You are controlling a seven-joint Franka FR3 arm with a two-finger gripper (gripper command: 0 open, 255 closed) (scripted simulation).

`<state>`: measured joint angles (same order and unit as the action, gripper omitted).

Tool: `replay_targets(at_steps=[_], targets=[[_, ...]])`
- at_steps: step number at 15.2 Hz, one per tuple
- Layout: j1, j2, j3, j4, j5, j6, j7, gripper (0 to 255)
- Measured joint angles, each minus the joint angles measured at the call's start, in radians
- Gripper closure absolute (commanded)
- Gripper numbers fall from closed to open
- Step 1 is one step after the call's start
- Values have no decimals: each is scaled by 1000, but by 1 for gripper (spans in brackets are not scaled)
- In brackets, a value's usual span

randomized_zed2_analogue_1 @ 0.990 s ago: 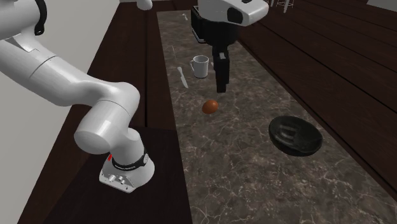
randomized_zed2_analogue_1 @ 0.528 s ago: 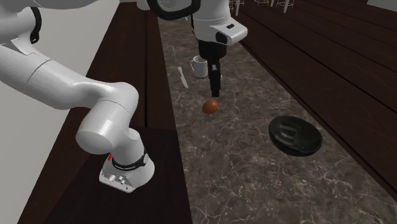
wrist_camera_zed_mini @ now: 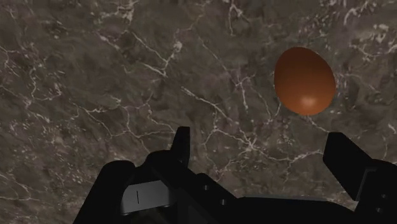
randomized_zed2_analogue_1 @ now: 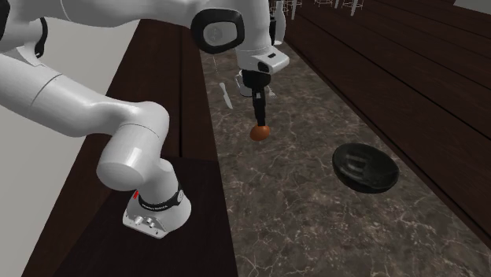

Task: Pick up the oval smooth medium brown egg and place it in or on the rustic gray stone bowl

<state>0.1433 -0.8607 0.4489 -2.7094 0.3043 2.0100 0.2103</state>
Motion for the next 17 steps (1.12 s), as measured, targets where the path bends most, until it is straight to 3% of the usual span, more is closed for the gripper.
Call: replay_targets(at_steps=[6, 8, 17], targets=[[19, 130, 201, -54, 59, 214, 135, 0], [2, 189, 266, -46, 60, 275, 178, 0], [-46, 312, 358, -84, 57, 442, 214, 0]])
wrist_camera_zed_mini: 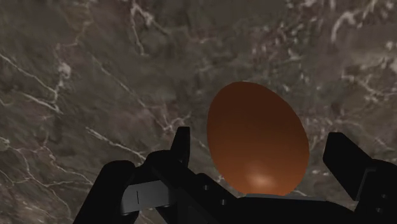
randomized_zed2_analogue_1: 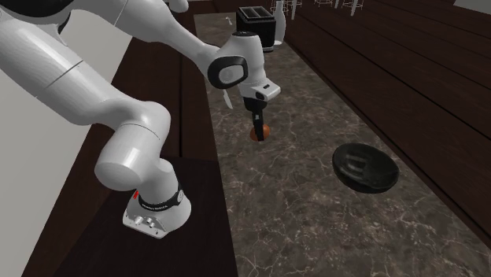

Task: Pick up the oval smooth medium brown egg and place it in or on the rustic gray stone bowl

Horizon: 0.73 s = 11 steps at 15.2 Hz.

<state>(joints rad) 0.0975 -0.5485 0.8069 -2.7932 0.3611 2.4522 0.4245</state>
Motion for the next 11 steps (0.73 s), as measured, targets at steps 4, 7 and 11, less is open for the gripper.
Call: replay_targets(at_steps=[4, 7, 11], targets=[[-3, 5, 2, -2, -1, 8, -1, 0], [-4, 5, 1, -2, -2, 8, -1, 255], [-4, 5, 1, -2, -1, 8, -1, 255]])
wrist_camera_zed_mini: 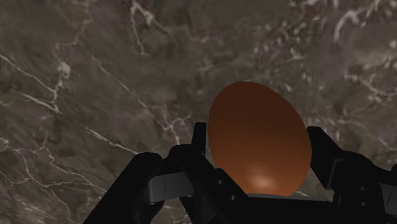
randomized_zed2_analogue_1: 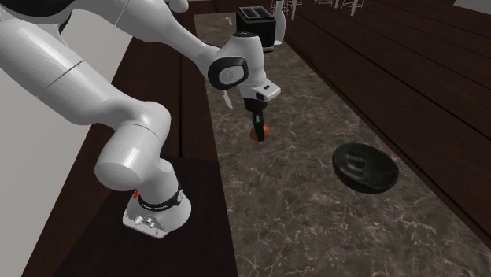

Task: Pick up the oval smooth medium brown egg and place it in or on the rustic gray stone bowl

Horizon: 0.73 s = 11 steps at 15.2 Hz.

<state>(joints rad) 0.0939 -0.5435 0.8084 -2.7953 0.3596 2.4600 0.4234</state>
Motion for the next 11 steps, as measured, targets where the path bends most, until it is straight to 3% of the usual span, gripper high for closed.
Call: replay_targets(at_steps=[5, 11], targets=[[0, 0, 0, 0, 0, 0, 0, 255], [21, -63, -47, 30, -1, -92, -19, 255]])
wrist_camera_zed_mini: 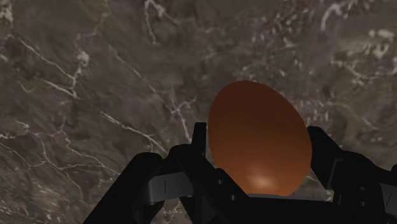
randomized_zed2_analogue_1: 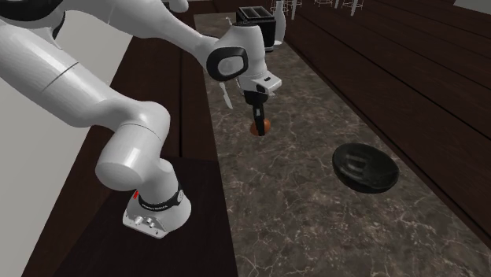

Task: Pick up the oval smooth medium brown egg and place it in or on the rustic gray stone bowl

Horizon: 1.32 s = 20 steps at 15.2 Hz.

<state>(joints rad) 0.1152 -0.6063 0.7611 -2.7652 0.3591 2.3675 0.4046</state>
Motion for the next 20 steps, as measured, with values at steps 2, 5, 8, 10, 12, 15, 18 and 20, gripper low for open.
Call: replay_targets(at_steps=[2, 5, 8, 10, 12, 15, 18, 20], targets=[[10, -27, -19, 11, 0, -39, -6, 255], [16, -55, -39, 34, -6, -89, -10, 255], [17, -78, -61, 61, -15, -139, -17, 255], [18, -91, -74, 78, -20, -168, -20, 255], [17, -103, -87, 97, -27, -200, -24, 255], [19, -122, -106, 120, -34, -243, -29, 255], [21, -142, -125, 148, -43, -291, -33, 255], [18, -147, -136, 175, -51, -322, -34, 255]])
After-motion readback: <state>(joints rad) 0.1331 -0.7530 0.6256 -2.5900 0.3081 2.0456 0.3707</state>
